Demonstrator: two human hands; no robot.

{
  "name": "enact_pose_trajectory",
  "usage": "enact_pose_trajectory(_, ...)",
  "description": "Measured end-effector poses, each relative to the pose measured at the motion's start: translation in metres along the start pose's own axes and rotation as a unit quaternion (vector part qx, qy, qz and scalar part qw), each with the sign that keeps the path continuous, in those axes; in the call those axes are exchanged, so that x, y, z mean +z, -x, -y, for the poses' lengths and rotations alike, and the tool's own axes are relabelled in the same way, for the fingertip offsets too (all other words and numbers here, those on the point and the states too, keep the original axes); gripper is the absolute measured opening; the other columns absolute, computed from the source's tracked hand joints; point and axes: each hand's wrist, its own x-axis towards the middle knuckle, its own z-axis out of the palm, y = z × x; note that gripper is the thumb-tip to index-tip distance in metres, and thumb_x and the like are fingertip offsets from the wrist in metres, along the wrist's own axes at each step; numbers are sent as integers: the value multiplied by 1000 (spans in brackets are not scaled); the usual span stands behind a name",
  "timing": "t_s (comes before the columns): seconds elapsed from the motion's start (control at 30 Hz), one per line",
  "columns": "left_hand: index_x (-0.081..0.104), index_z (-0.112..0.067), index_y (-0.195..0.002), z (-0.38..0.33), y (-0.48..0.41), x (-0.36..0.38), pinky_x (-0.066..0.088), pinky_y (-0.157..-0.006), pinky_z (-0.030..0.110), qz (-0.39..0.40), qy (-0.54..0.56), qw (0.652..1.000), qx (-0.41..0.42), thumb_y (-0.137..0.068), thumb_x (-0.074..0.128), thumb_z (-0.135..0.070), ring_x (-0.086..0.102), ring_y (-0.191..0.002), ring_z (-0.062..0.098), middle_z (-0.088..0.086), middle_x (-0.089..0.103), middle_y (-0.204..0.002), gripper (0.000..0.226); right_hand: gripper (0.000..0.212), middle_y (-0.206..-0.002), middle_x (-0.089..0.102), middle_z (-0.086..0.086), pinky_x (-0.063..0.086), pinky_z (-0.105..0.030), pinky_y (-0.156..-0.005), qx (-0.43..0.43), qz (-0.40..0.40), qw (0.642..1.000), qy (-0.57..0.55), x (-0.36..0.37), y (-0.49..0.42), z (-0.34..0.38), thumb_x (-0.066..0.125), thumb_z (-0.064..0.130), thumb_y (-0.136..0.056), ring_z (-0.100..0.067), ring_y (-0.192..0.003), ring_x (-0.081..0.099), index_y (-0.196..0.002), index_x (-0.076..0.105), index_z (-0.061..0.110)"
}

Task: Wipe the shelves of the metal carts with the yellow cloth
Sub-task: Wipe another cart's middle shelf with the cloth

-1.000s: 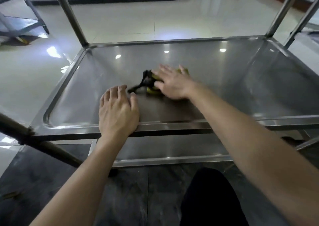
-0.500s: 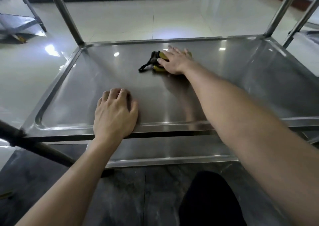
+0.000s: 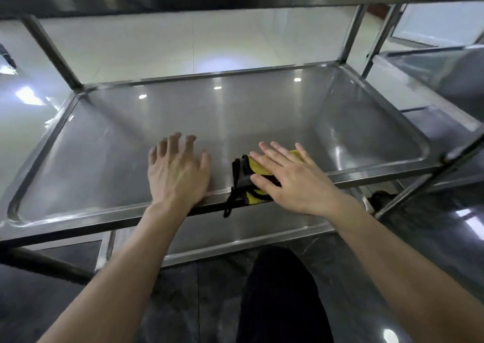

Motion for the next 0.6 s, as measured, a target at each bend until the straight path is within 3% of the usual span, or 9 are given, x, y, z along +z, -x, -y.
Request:
enact_pose_trajectory(0.13,60,-29,-129,-14,3,15,37,-115,48,12,-22,999,43,-105,39,-49,49,-131,30,2,57,-138,38,87,-179,-1,12,-10,-56,-131,47,-4,999,0,-10,-113,-41,3,87,-95,-10,-164,-4,-170,11,43)
enact_pose_trajectory(0.23,58,-31,-131,-5,-2,20,36,-117,47,2,-39,998,49,-104,41,-49,47,-133,27,-2,55,-141,36,84,-180,0,4,-12,-57,-130,82,2,996,14,-30,-206,-59,6,82,-100,-16,-165,-2,-171,11,38)
enact_pose_trajectory(0.33,58,-32,-132,0,-9,20,37,-117,47,-3,-34,998,51,-105,42,-49,47,-133,27,-3,56,-142,36,79,-180,-4,-2,-11,-55,-131,108,13,994,31,-32,-242,-53,8,75,-105,-22,-166,-3,-172,6,33)
enact_pose_trajectory(0.47,61,-34,-133,4,-18,18,38,-117,50,3,-33,998,47,-105,41,-50,48,-134,29,-2,58,-144,38,73,-180,-2,-2,-8,-56,-131,74,11,997,-12,-19,-171,-26,12,68,-108,-21,-166,-1,-172,4,32)
enact_pose_trajectory(0.6,61,-33,-134,3,-24,14,37,-116,53,36,-29,999,15,-105,39,-53,47,-135,35,3,57,-146,41,66,-180,0,1,-4,-58,-131,39,-40,998,-24,7,-9,-11,7,66,-106,-17,-166,-3,-169,8,46)
